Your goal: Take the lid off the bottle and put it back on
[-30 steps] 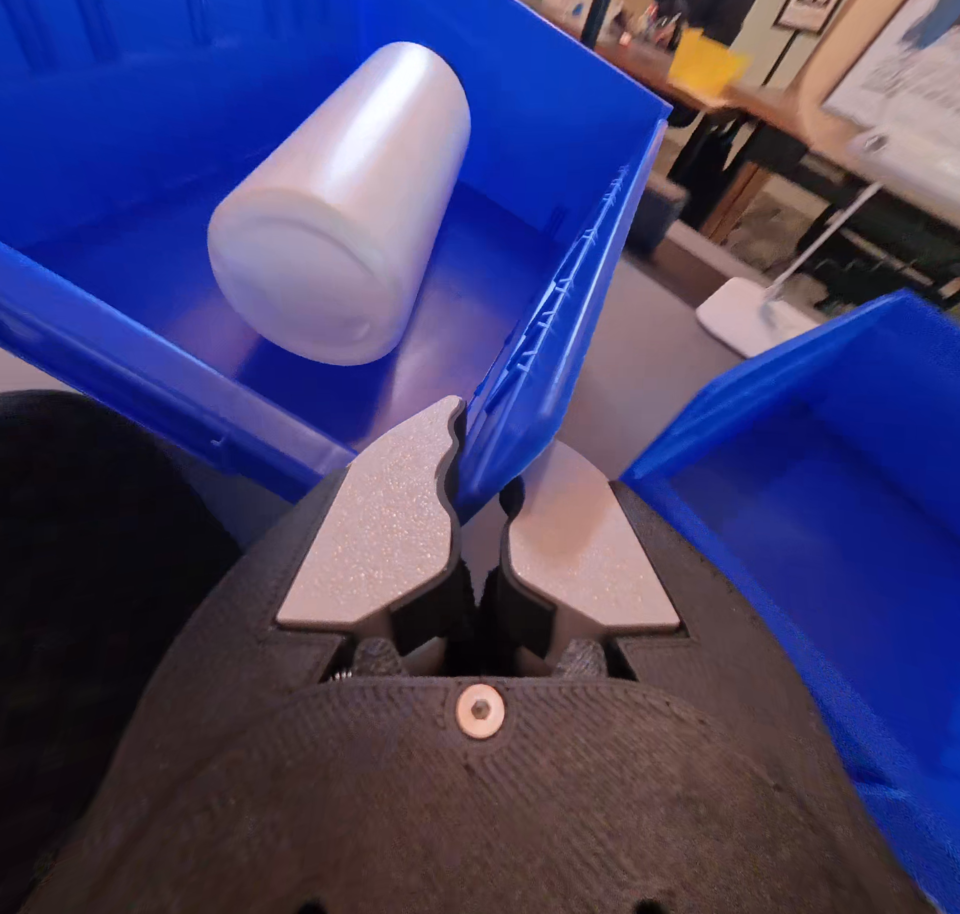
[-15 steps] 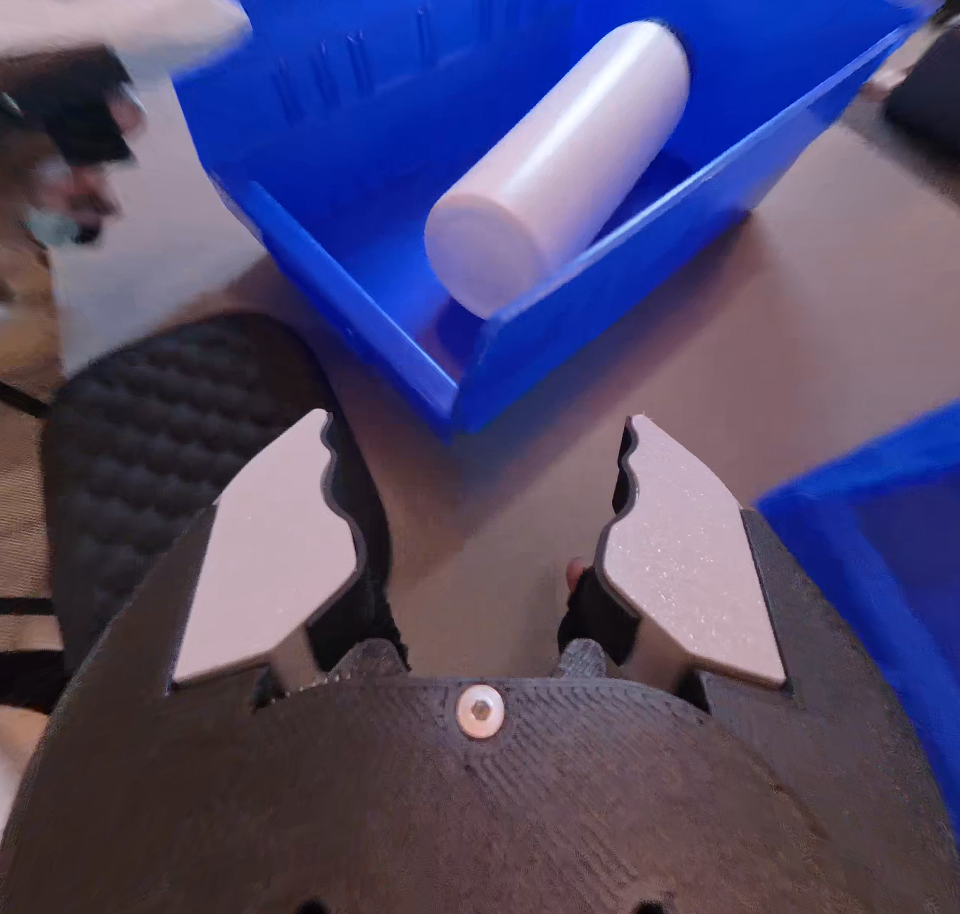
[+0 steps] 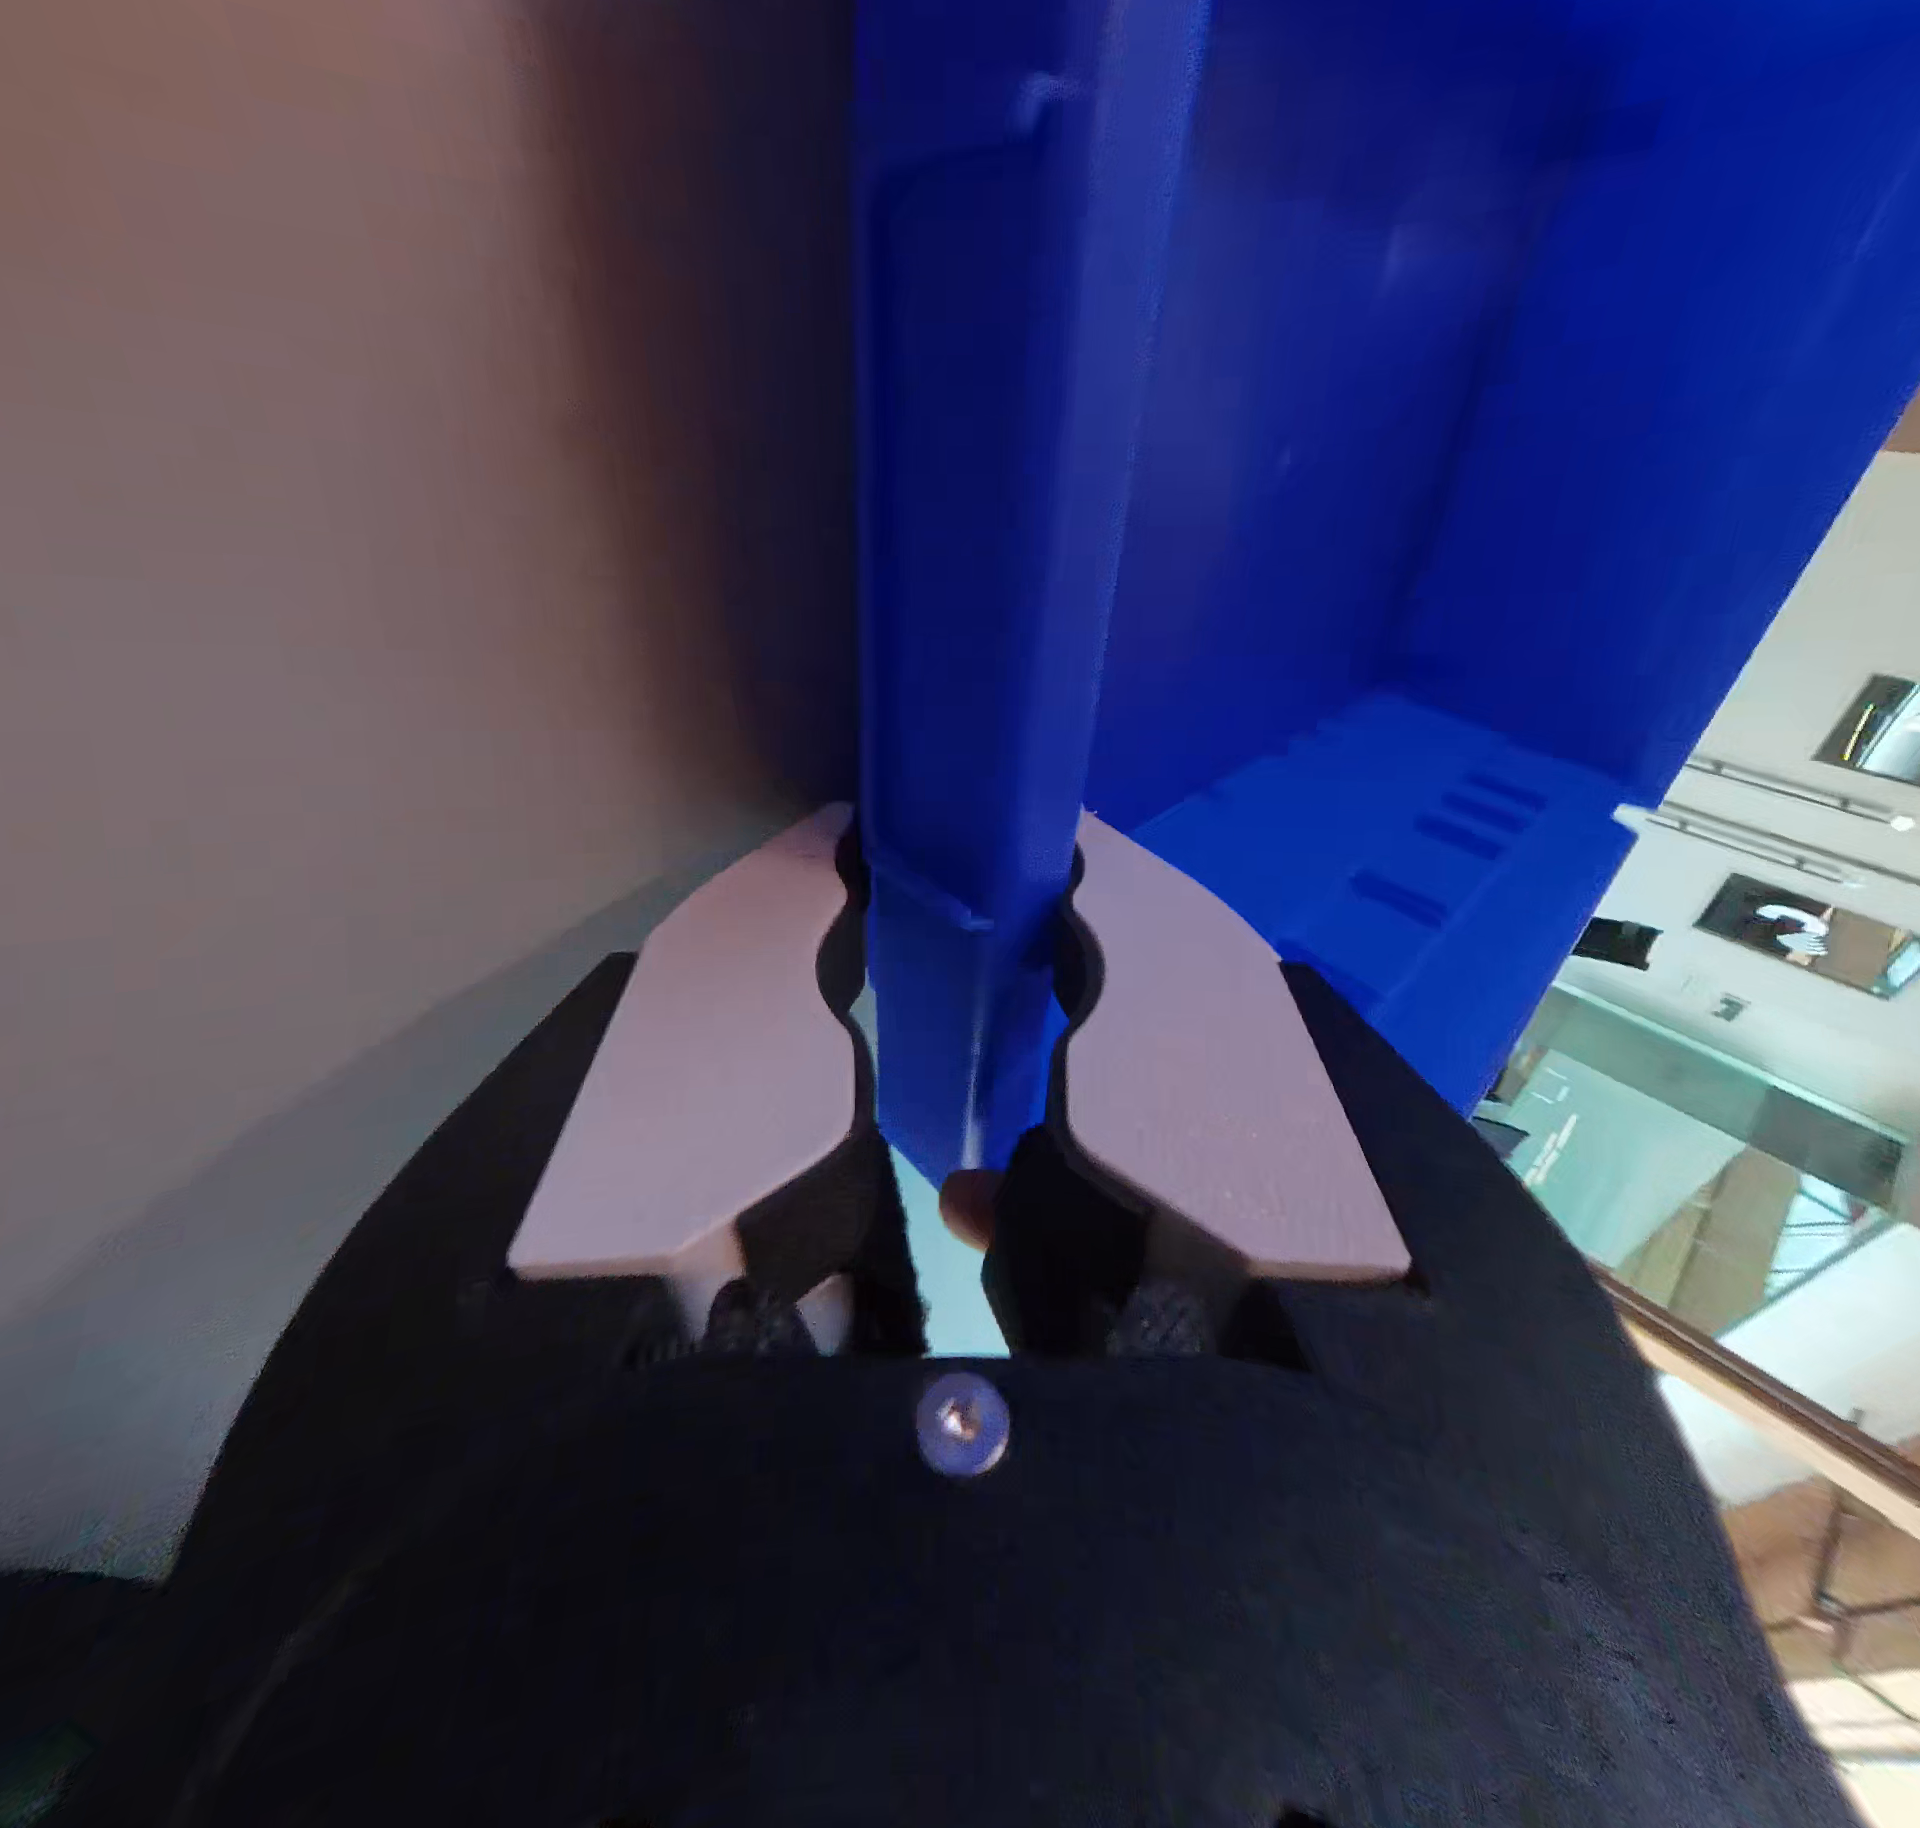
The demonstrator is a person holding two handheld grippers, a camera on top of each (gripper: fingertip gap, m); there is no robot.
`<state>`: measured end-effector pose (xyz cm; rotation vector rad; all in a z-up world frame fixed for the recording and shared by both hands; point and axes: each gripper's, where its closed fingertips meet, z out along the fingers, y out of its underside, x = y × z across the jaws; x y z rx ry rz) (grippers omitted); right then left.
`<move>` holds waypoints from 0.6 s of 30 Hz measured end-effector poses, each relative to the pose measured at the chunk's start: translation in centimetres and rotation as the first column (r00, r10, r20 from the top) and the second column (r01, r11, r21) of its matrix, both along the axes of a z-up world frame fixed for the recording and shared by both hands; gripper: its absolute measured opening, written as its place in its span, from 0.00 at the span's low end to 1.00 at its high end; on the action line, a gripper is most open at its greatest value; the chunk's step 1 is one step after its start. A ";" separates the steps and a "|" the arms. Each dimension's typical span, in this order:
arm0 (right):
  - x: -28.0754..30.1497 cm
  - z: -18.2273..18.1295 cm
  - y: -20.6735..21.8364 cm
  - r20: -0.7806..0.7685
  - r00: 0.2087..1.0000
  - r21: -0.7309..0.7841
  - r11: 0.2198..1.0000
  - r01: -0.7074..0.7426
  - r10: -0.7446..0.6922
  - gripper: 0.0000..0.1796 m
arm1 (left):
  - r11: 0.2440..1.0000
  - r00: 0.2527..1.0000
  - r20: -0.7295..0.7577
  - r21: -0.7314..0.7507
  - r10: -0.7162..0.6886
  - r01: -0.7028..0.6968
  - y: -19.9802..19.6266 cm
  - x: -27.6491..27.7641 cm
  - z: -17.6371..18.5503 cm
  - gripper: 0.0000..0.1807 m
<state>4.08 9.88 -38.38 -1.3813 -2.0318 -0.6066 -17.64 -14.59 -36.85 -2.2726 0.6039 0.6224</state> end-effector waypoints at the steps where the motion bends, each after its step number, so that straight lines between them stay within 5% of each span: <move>1: 0.6 0.0 0.2 -0.029 0.999 -0.021 1.000 0.022 -0.023 0.17 | 0.999 1.000 -0.018 -0.034 -0.003 0.002 0.0 -0.4 -0.6 0.25; 18: 22.1 0.0 5.1 0.047 0.978 0.027 0.979 0.202 -0.203 0.16 | 0.998 0.998 0.063 -0.066 0.010 -0.006 -2.8 -4.5 -1.1 0.27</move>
